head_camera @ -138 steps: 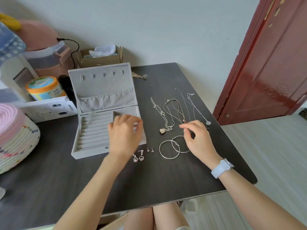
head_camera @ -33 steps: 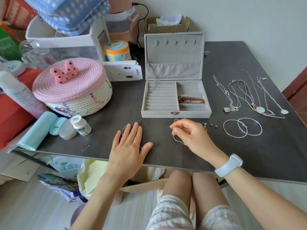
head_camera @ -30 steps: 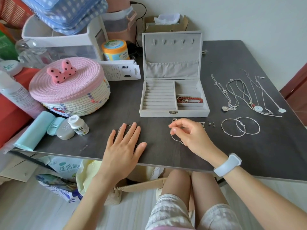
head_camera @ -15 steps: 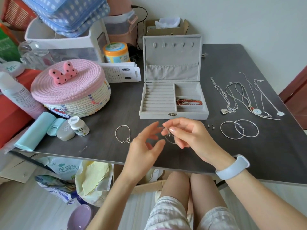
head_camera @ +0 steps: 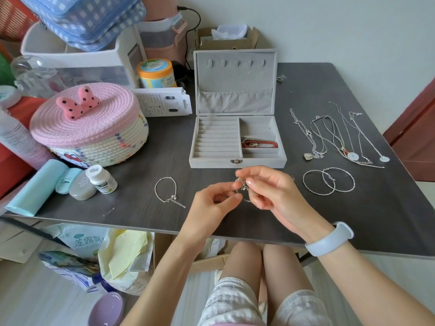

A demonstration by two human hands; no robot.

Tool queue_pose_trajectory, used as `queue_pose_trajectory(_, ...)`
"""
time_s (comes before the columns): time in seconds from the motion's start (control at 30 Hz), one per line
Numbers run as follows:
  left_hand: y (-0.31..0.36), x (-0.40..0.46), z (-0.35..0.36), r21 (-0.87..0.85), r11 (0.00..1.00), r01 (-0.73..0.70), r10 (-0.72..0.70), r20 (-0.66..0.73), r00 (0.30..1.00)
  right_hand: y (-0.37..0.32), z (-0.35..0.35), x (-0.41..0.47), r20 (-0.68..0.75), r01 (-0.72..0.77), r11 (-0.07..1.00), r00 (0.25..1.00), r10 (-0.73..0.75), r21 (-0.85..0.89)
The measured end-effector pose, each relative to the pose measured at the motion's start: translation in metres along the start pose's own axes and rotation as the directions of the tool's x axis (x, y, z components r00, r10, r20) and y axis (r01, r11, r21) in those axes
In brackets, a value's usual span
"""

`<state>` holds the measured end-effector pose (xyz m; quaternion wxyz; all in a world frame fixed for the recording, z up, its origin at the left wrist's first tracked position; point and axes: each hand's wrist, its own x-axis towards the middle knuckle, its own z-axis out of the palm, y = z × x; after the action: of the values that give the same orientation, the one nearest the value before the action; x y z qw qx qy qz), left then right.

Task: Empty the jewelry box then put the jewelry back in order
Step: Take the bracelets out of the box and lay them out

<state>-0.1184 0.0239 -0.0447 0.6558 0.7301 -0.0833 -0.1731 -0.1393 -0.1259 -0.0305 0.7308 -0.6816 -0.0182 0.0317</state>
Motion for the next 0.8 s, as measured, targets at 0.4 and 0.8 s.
queue_pose_trajectory(0.4,-0.002,-0.001,-0.003,-0.069,0.998,0.016,-0.022,-0.081,0.997,0.009,-0.008,0.002,-0.046,0.004,0.993,0.999,0.002,0.114)
queue_pose_trajectory(0.8,-0.001,0.003,-0.044,0.269,0.961,0.065,0.053,-0.409,0.911,0.013,0.036,0.023,-0.121,-0.156,0.985,0.982,0.146,-0.078)
